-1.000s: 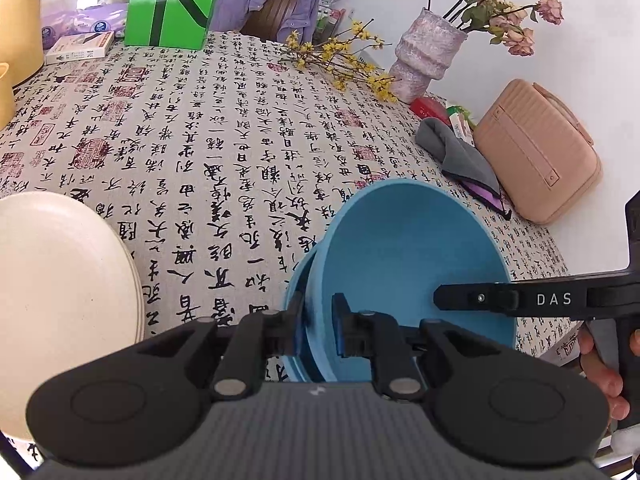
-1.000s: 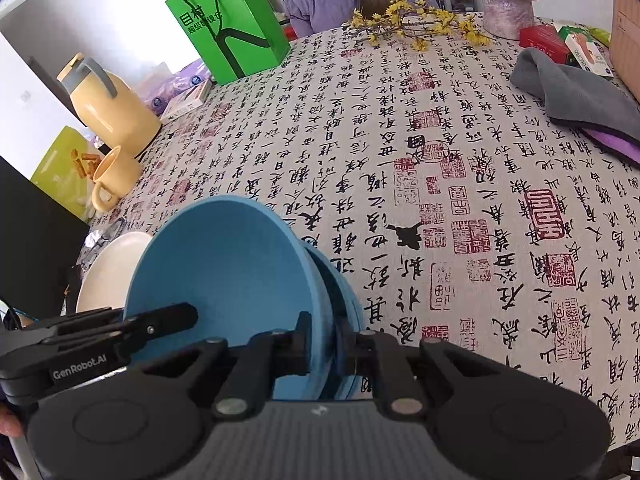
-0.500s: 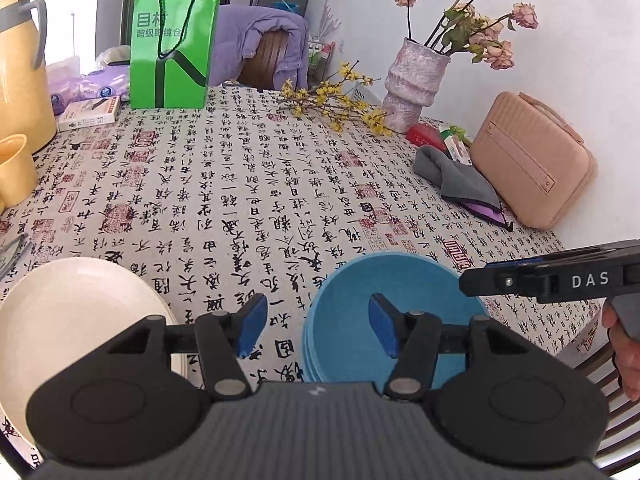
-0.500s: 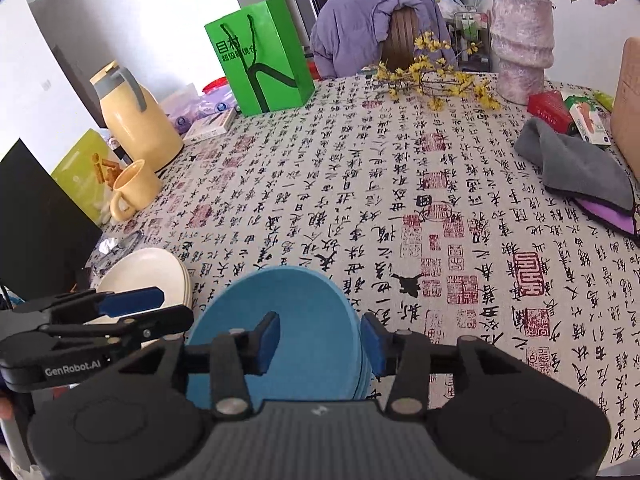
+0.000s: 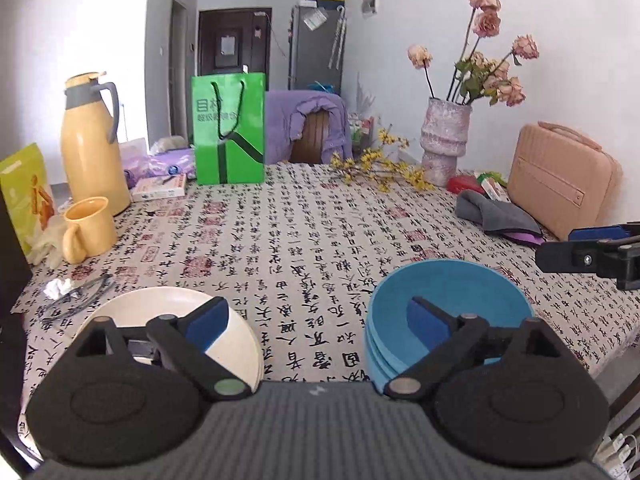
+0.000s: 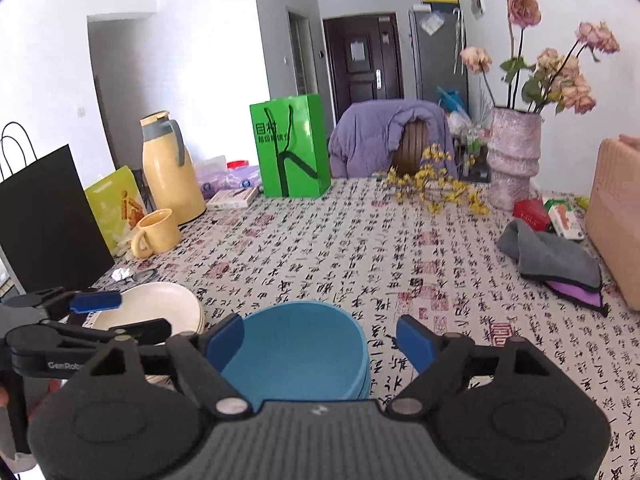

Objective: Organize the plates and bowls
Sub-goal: 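Close the left gripper on the bowl stack rim while the right gripper grips its other side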

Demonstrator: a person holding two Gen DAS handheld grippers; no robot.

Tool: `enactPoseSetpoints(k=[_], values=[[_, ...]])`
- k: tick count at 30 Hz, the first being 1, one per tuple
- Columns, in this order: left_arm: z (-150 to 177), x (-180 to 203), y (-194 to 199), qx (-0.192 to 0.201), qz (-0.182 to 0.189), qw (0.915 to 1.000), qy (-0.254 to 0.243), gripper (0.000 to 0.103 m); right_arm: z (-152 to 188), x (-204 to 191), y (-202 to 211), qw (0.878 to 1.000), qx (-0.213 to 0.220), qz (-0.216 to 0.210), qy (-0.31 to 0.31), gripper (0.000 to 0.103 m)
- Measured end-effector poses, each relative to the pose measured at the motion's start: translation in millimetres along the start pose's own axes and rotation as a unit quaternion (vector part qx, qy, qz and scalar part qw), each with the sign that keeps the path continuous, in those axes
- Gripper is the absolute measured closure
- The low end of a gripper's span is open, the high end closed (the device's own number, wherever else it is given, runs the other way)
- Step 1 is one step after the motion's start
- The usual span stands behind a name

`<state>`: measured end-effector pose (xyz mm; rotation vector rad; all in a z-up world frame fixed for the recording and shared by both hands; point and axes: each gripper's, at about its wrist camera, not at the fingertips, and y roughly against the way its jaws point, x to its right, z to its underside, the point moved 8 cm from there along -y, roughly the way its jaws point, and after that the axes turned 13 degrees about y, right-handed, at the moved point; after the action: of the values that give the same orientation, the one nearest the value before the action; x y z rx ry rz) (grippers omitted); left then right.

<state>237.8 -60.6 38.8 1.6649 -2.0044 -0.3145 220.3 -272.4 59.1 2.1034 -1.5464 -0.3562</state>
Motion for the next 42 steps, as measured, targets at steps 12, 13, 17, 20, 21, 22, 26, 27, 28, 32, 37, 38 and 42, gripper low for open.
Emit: enactPoseSetpoints(k=[12, 13, 17, 20, 21, 22, 26, 27, 28, 32, 37, 38, 42], values=[[84.7, -25.0, 95.5, 0.117, -0.07, 0.9901, -0.034, 0.0, 89.4, -62.7, 66.7, 0.986, 0.13, 0.093, 0.046, 0.006], [90.0, -27.8, 102.3, 0.119, -0.072, 0.9898, -0.03, 0.0, 99.0, -67.3, 70.7, 0.986, 0.133, 0.093, 0.04, 0.005], [104.8, -41.0, 123.4, 0.118, -0.072, 0.9904, -0.006, 0.0, 133.1, -82.9, 80.7, 0.988, 0.131, 0.082, 0.019, 0.003], [107.9, -41.9, 130.1, 0.12, -0.063, 0.9908, -0.003, 0.0, 149.2, -95.9, 81.4, 0.991, 0.122, 0.057, 0.013, 0.003], [108.3, -41.0, 130.3, 0.122, -0.062, 0.9906, -0.004, 0.0, 152.1, -99.3, 81.5, 0.991, 0.123, 0.054, 0.015, 0.003], [109.7, -40.9, 130.0, 0.122, -0.061, 0.9907, -0.004, 0.0, 153.8, -101.9, 81.5, 0.99, 0.125, 0.055, 0.018, 0.003], [115.7, -43.8, 125.1, 0.11, -0.062, 0.992, 0.003, 0.0, 156.2, -101.3, 78.5, 0.99, 0.125, 0.064, 0.016, 0.003], [116.7, -45.0, 123.7, 0.107, -0.064, 0.9922, 0.006, 0.0, 156.7, -99.3, 77.6, 0.99, 0.124, 0.064, 0.012, 0.003], [117.1, -45.8, 122.1, 0.104, -0.065, 0.9924, 0.01, 0.0, 157.5, -97.0, 76.9, 0.99, 0.123, 0.065, 0.007, 0.003], [115.2, -43.2, 115.9, 0.097, -0.06, 0.9934, 0.014, 0.0, 156.9, -87.5, 75.9, 0.989, 0.124, 0.077, -0.006, 0.003], [107.1, -31.7, 103.8, 0.09, -0.047, 0.9949, 0.008, 0.0, 149.9, -75.8, 72.7, 0.987, 0.133, 0.087, -0.012, 0.003], [104.2, -28.8, 99.8, 0.087, -0.042, 0.9953, 0.007, 0.0, 147.4, -72.4, 71.2, 0.987, 0.134, 0.088, -0.015, 0.003], [85.7, -17.6, 74.5, 0.063, -0.013, 0.9978, 0.018, 0.0, 125.8, -52.8, 66.3, 0.984, 0.15, 0.095, -0.013, 0.003]])
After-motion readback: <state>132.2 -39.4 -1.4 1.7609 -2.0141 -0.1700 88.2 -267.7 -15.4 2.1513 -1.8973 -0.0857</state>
